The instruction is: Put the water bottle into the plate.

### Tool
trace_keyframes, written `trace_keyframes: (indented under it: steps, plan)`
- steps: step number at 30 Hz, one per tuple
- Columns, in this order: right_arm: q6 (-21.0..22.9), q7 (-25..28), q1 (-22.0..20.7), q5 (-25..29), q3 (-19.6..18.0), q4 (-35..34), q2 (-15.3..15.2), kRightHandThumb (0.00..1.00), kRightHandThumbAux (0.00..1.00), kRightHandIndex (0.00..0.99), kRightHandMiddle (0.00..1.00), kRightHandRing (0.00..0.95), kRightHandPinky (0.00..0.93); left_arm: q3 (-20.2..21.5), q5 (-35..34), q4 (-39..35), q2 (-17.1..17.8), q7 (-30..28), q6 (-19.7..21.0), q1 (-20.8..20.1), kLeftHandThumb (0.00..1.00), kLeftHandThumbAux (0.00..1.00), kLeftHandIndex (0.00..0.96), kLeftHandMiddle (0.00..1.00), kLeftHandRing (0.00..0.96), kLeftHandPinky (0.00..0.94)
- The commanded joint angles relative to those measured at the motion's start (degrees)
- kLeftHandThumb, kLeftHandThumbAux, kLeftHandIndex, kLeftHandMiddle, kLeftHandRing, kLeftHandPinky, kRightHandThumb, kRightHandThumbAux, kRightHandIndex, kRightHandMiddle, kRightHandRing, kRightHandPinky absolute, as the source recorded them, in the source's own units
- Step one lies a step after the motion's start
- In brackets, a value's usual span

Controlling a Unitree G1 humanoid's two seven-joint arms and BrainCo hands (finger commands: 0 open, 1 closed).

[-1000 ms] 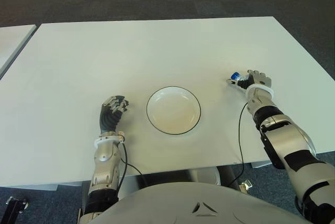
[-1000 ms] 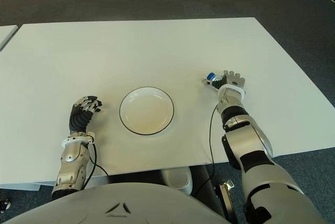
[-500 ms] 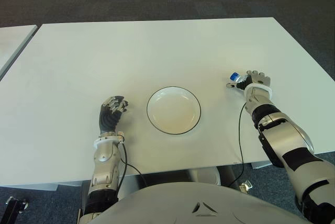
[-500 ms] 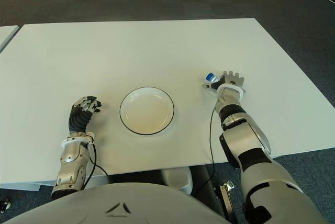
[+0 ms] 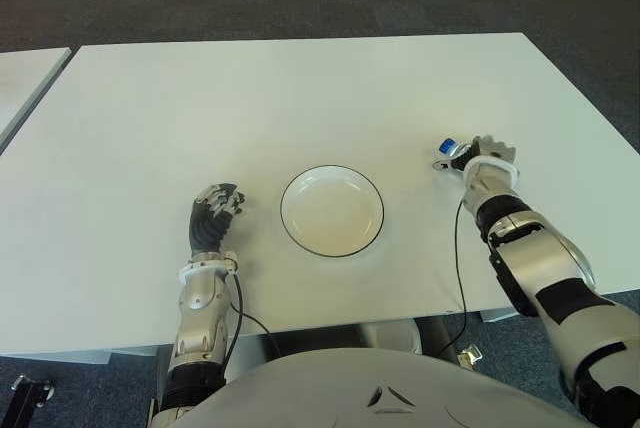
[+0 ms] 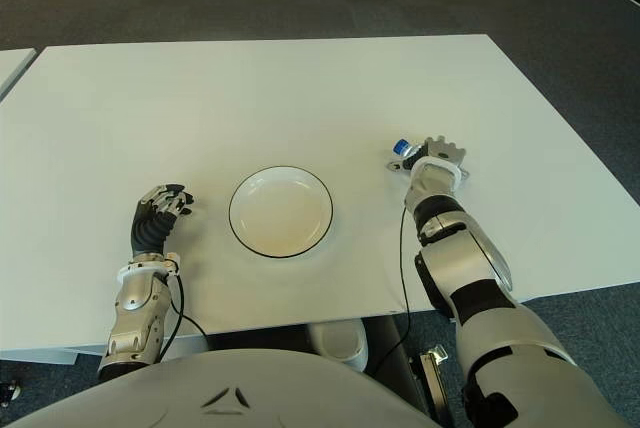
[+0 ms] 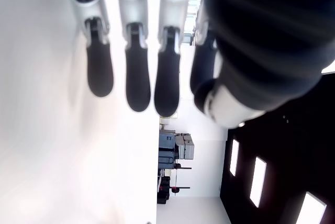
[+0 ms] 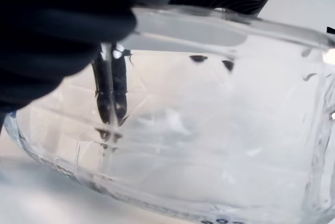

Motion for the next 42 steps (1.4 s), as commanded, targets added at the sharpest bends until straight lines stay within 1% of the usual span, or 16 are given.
trace_keyframes:
  steps: [1,4,8,17,24,30,35,42]
  plan:
    - [1.04,-0.56,9.53,6.52,-4.70,3.92,5.58,0.717,0.696,0.438,0.723,0.733,0.765,0.32,0.06,-0.14,0.17,-0.49,1.37,1.13,0.706,0.715,0.428,0.513,0.490,0.487]
    - [-0.13,-3.07,10.13,7.95,-6.80,4.24,6.14,0.722,0.700,0.438,0.768,0.776,0.811,0.36,0.00,-0.41,0.15,-0.50,1.38,1.32,0.706,0.715,0.428,0.511,0.492,0.489]
    - [-1.38,-4.68,10.41,9.00,-8.73,4.34,6.13,0.725,0.702,0.437,0.799,0.812,0.849,0.35,-0.02,-0.75,0.13,-0.51,1.42,1.55,0.706,0.716,0.428,0.512,0.495,0.491]
    - [-3.16,-4.73,10.51,9.36,-10.86,4.65,5.92,0.726,0.706,0.435,0.831,0.852,0.895,0.33,0.16,-1.30,0.15,-0.30,2.10,1.82,0.706,0.715,0.429,0.519,0.495,0.490]
    - [-3.76,-5.01,10.41,9.16,-11.86,4.63,6.09,0.726,0.708,0.434,0.843,0.868,0.902,0.39,0.15,-1.38,0.14,-0.29,2.05,1.85,0.706,0.715,0.429,0.507,0.485,0.481]
    - [-4.97,-6.41,10.35,9.21,-12.64,4.11,6.32,0.725,0.710,0.433,0.844,0.868,0.896,0.42,0.10,-1.48,0.10,-0.23,2.27,1.85,0.706,0.714,0.429,0.503,0.486,0.486]
    - [-8.77,-9.57,11.01,10.12,-14.28,2.97,6.48,0.722,0.712,0.433,0.840,0.860,0.881,0.51,0.29,-1.18,0.22,-0.05,2.46,1.54,0.705,0.715,0.429,0.504,0.485,0.483]
    - [-12.08,-12.02,10.89,10.68,-15.32,1.04,6.07,0.721,0.713,0.439,0.830,0.844,0.849,0.58,0.16,-0.89,0.29,-0.35,2.39,1.23,0.705,0.715,0.429,0.507,0.487,0.485]
